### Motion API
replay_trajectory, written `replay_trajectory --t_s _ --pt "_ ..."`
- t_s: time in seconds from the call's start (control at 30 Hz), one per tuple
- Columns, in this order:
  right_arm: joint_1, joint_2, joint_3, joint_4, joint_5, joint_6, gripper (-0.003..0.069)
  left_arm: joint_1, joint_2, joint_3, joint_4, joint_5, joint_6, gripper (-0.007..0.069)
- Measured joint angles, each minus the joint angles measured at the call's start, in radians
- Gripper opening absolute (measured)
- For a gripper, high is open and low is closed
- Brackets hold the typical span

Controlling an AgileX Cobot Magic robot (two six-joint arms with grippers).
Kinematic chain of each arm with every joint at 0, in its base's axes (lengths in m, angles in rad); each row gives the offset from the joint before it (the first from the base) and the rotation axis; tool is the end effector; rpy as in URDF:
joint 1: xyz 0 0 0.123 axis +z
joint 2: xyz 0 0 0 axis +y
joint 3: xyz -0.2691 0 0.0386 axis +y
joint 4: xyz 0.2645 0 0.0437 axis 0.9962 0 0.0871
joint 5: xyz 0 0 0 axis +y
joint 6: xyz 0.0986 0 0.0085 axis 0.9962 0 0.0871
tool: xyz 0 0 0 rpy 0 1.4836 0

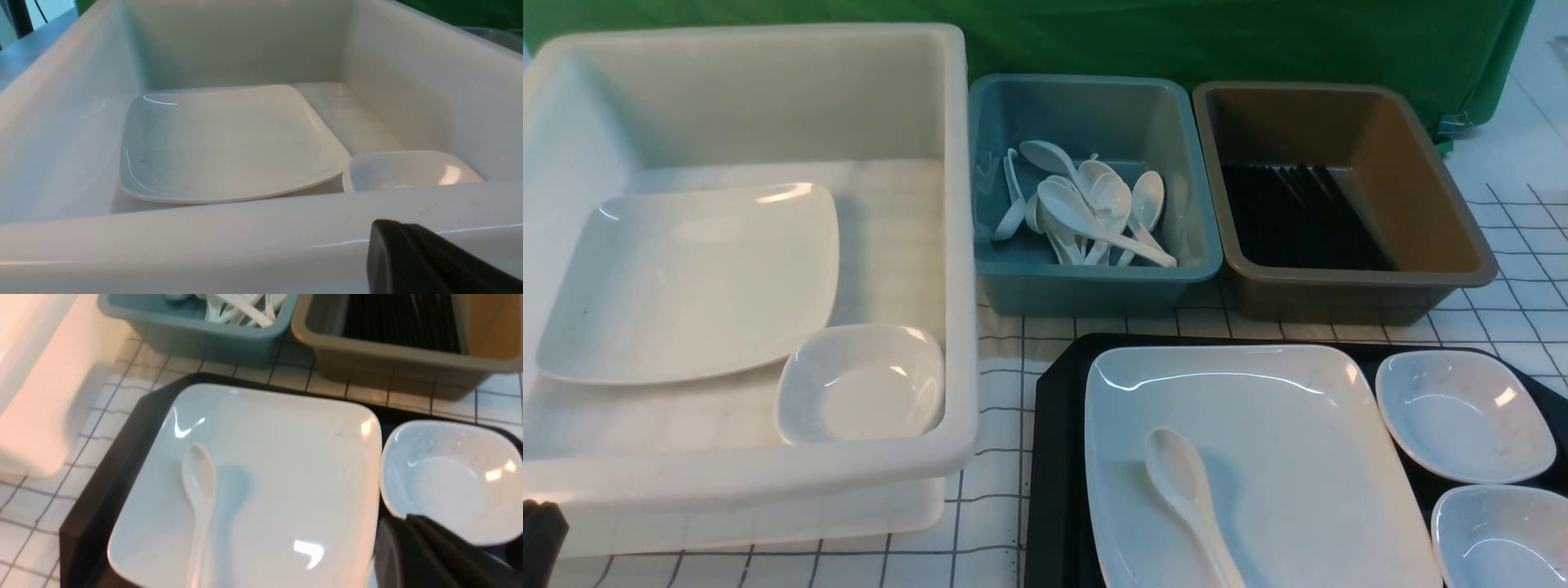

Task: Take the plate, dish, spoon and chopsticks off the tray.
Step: Use the left arm to grab a soup spoon from the plate

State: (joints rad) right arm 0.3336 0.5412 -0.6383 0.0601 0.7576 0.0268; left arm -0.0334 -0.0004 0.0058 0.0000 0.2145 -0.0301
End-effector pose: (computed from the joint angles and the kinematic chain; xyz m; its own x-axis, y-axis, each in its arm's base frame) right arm 0.1227 0.0469 0.3102 -0.5359 -0.1112 -0.8369 -0.3230 0.9429 0.0815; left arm 0.0936 -0.0031 0.1906 -0.1332 -0.0257 -0.9908 0.0294 0.9991 -0.0298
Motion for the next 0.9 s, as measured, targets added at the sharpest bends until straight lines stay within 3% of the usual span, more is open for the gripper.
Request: replay_trajectory --t_s 0.17,0.23,0.37,0.5,0.9 --pt "0.0 -0.202 0.098 0.0 0.031 0.0 0.0009 0.0 0.0 0.0 -0.036 -0.012 -0.017 0.002" --pt "0.0 -0.239 0.113 0.0 0.031 0.0 0.0009 0.0 0.0 0.0 -0.153 -0.033 -0.076 0.002" --pt "0.0 -0.301 0.138 0.0 0.039 -0.001 0.0016 0.0 0.0 0.0 -0.599 -0.1 -0.325 0.002" --pt "0.0 -0.306 0.142 -0.001 0.039 -0.003 0.002 0.0 0.0 0.0 -0.809 -0.155 -0.425 0.002" --pt "0.0 -0.307 0.142 -0.001 0.005 -0.027 0.0038 0.0 0.0 -0.015 -0.84 -0.158 -0.497 0.002"
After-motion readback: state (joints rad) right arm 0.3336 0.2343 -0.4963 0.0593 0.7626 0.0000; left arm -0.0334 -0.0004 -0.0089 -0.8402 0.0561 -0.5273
